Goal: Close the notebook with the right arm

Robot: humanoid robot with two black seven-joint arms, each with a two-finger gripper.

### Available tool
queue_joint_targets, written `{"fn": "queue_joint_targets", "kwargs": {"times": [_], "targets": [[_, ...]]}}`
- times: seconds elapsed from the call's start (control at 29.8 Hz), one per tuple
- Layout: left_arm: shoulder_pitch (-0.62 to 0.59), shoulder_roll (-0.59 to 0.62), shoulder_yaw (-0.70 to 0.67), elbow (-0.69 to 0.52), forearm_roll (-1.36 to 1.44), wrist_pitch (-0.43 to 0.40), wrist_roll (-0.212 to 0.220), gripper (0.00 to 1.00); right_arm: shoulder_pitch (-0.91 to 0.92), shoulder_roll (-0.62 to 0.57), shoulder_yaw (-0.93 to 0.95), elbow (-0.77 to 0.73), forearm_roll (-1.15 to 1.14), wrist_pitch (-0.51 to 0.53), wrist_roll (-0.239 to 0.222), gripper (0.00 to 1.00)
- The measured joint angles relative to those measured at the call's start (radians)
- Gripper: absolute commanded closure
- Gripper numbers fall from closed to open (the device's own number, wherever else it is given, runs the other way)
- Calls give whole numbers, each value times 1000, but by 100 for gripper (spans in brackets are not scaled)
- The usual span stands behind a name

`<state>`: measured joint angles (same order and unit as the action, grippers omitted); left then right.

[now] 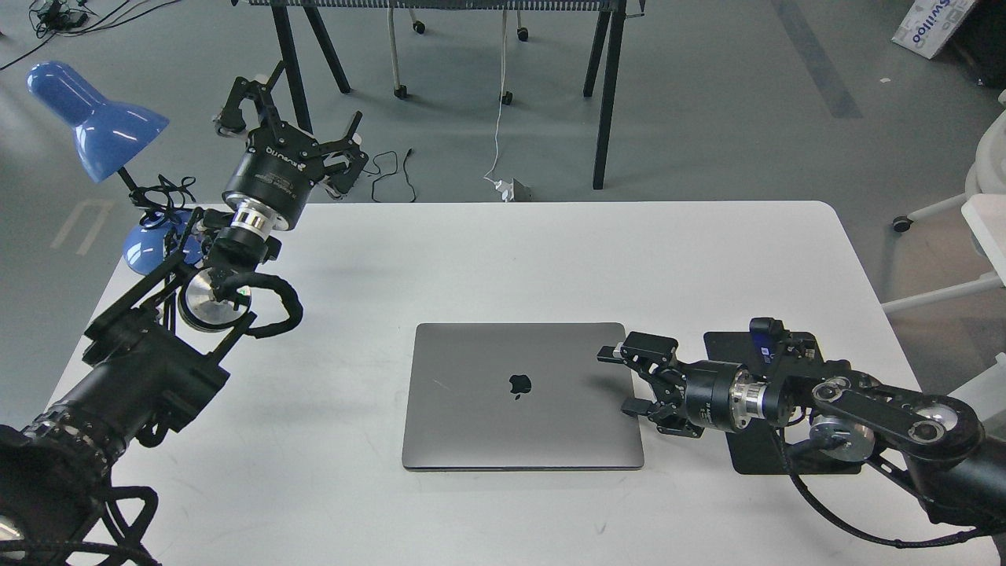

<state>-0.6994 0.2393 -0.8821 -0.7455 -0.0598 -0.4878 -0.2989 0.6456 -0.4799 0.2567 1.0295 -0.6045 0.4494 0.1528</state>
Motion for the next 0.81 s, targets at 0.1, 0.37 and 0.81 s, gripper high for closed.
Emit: {"fn": "queue_joint_targets", "kwargs": {"times": [0.1, 0.37, 0.81], "targets": [[0, 0, 0, 0, 0, 0, 0, 0, 2, -9, 71, 7, 8, 3, 6, 0], [1, 0, 0, -2, 0, 0, 1, 0, -23, 1, 489, 1, 59, 0, 14, 0], [1, 0, 1, -2, 0, -1, 1, 0, 0, 69, 859, -209, 423, -35, -6, 0]]}}
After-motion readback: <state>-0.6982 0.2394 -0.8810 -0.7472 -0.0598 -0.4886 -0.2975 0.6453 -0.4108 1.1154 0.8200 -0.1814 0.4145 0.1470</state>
